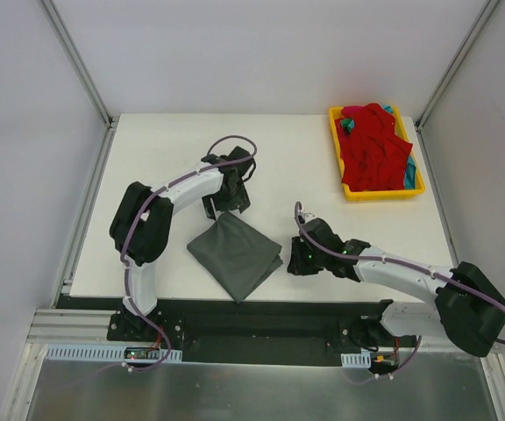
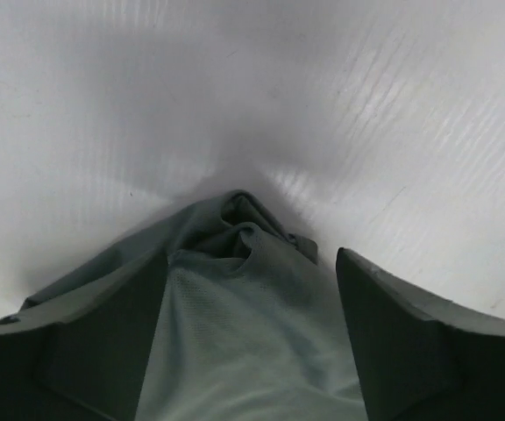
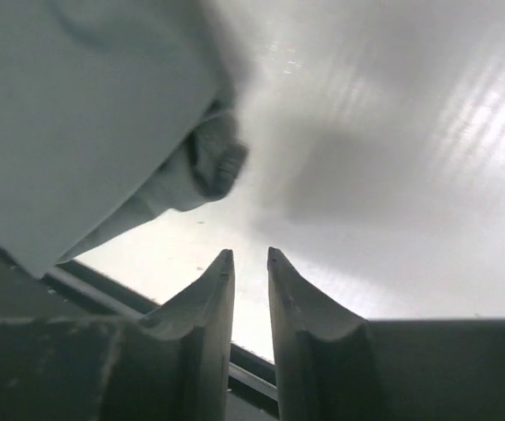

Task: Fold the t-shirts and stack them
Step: Fold the long partially folded tshirt into a neat square

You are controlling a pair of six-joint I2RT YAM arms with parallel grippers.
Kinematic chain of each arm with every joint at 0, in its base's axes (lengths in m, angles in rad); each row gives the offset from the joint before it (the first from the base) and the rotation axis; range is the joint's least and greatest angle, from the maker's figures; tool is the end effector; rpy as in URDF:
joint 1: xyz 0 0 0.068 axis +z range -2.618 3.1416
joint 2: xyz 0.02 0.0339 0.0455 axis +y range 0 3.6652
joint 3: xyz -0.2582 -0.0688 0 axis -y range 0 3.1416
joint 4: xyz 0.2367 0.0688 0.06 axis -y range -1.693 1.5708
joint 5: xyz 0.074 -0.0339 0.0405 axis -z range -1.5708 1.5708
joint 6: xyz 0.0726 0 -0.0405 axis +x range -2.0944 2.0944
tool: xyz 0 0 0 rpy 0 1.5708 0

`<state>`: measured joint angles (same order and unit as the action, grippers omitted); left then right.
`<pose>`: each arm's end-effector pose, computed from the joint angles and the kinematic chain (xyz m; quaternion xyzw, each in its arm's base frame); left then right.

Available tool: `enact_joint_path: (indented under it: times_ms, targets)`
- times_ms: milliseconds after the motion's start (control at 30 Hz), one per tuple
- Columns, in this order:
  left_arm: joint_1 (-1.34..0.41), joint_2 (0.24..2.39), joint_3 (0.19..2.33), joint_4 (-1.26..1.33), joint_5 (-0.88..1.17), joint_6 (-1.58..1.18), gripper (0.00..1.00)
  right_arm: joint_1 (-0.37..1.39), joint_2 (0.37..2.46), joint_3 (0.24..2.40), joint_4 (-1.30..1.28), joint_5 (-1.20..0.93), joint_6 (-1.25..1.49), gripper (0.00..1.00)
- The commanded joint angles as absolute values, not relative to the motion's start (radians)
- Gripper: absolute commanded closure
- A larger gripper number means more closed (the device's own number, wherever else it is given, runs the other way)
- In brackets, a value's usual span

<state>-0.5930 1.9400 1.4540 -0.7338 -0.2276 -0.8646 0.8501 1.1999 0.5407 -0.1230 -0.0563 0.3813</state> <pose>0.3411 -0.2101 0.1609 -0.1521 0.9666 -0.0321 0.2039 0.1647 0.1937 0.1533 -0.2249 0.8952 0.2430 0.2985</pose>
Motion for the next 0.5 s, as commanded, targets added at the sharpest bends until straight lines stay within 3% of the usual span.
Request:
enact_joint_path:
  times_ms: [0, 67, 133, 167, 233, 467]
  targets:
    - [-0.583, 1.899, 1.551, -0.733, -0.272, -0.770, 0.16, 0.845, 1.232, 0.659, -0.267, 0.057, 0.353, 0.67]
    - [-0.583, 1.846, 1.555, -0.733, -0.275, -0.744, 0.01, 0.848, 1.220, 0.701, -0.307, 0.057, 0.344, 0.66]
    - [-0.583, 1.778, 1.539, -0.733, -0.288, -0.723, 0.01, 0.850, 1.187, 0.712, -0.298, 0.022, 0.339, 0.61]
    - [-0.583, 1.737, 1.523, -0.735, -0.288, -0.710, 0.01, 0.854, 1.165, 0.712, -0.282, 0.011, 0.337, 0.48]
    - [-0.583, 1.651, 1.458, -0.732, -0.278, -0.703, 0.01, 0.859, 1.141, 0.710, -0.252, -0.092, 0.339, 0.04]
    - [-0.578, 1.375, 1.117, -0.654, -0.092, -0.764, 0.01, 0.966, 1.190, 0.725, 0.055, -0.304, 0.416, 0.04]
